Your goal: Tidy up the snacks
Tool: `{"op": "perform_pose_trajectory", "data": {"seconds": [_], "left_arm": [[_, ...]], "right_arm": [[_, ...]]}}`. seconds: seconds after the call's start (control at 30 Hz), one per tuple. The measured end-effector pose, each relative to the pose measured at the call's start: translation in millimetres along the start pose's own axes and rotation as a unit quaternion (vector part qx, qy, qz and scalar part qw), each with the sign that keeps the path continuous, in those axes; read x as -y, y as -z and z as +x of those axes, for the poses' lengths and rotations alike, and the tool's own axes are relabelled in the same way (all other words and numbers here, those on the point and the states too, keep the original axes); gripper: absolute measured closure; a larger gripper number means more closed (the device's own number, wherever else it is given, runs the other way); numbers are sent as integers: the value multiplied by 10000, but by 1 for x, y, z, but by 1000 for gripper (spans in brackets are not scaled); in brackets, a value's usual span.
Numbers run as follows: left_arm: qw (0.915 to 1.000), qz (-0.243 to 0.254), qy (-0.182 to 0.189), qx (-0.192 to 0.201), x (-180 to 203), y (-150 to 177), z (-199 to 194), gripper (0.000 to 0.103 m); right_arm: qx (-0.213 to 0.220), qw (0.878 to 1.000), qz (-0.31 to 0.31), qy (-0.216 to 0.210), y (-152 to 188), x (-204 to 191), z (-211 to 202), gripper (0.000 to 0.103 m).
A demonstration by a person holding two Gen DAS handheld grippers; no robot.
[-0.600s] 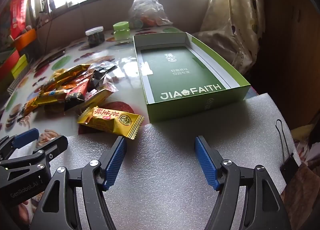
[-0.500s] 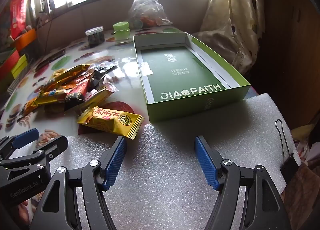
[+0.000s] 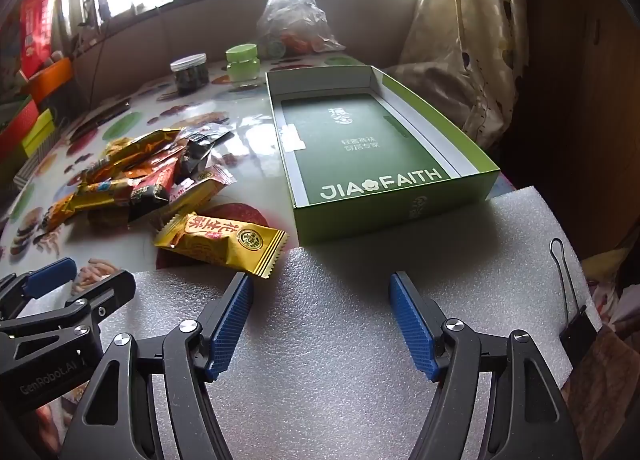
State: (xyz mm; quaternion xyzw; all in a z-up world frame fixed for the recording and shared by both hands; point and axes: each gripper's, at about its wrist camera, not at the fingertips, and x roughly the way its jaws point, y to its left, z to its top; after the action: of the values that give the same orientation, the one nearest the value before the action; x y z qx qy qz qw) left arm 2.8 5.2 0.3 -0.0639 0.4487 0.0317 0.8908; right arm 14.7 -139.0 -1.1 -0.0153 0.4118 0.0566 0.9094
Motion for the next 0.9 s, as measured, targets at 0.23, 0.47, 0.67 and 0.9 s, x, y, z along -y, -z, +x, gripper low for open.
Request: {"op": "perform_pose_trajectory", "data": {"seconds": [0.23,0.47,0.67,0.9], "left_arm": [[10000,-9,-27,39,0,5,-3,21],[10000,-10,-32,38,1,4,-4,21],[10000,-3,-34,61,2,3,-6,21],[10000,1,-44,70,3,0,-6,21]], "right_arm": [[5,10000,-3,2,0,-1,0,33],[17,10000,-8,7,1,-1,0,33],[27,10000,-10,8,1,-1,-1,33],[33,10000,-11,11,1,-1,-2,33]]}}
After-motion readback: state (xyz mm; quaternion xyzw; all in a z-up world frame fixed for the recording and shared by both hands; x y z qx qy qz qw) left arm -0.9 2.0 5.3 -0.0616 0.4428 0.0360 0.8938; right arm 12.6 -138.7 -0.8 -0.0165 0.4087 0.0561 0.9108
